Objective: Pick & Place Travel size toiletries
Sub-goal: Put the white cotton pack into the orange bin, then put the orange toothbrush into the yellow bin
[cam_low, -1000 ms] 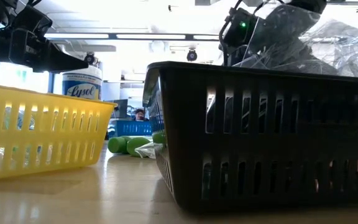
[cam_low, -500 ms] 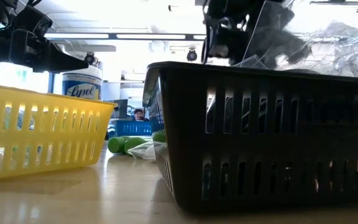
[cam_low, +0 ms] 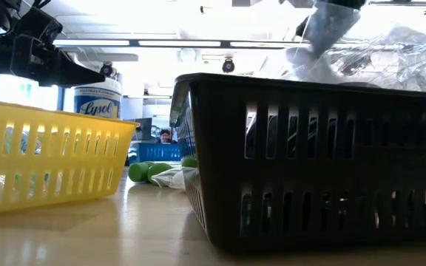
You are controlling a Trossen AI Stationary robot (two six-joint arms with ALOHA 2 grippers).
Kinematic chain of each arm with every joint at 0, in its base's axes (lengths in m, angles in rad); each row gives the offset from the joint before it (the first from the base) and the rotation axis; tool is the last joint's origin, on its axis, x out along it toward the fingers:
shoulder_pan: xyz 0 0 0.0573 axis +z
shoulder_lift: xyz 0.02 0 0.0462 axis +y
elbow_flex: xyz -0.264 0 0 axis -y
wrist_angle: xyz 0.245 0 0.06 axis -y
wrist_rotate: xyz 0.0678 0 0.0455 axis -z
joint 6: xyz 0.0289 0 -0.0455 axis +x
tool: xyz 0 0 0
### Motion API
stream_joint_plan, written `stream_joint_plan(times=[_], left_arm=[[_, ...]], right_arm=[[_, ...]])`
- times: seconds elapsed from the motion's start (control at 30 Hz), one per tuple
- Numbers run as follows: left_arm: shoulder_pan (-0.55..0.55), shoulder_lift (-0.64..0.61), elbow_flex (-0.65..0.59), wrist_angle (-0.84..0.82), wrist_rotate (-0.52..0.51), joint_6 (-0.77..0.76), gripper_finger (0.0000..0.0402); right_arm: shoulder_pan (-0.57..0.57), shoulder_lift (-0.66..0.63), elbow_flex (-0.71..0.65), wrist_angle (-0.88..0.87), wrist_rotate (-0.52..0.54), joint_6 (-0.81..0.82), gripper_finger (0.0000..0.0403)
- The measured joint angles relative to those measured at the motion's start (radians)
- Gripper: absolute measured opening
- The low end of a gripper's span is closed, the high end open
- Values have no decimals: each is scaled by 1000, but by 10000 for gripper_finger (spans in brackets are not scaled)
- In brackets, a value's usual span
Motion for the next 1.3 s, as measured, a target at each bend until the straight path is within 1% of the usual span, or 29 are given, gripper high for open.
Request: stream_joint_plan(times=[0.17,0.3,0.37,0.5,0.6,0.8,0.9,1.0,1.2,1.3], left_arm=[[0,0,0,0,0,-2,0],[0,0,0,1,0,-2,0],[0,0,0,1,3,0,0],[0,0,0,2,3,6,0],[0,0,0,4,3,13,0],[0,0,0,49,3,35,0],[0,0,0,69,3,35,0],[0,0,0,69,2,35,0],[0,0,0,68,2,35,0],[0,0,0,68,2,35,0]], right_arm=[[6,-61,-4,-201,6,165,5],[35,-56,-48,-278,-50,278,7],[42,-55,-87,-270,-85,303,6],[56,-40,-200,-235,-105,347,6],[59,-31,-251,-180,-122,355,11],[59,-14,-269,-58,-152,336,9],[59,-2,-268,-41,-163,359,13],[59,9,-269,-60,-177,368,38],[59,14,-268,-69,-182,363,135],[59,12,-268,-75,-175,359,174]])
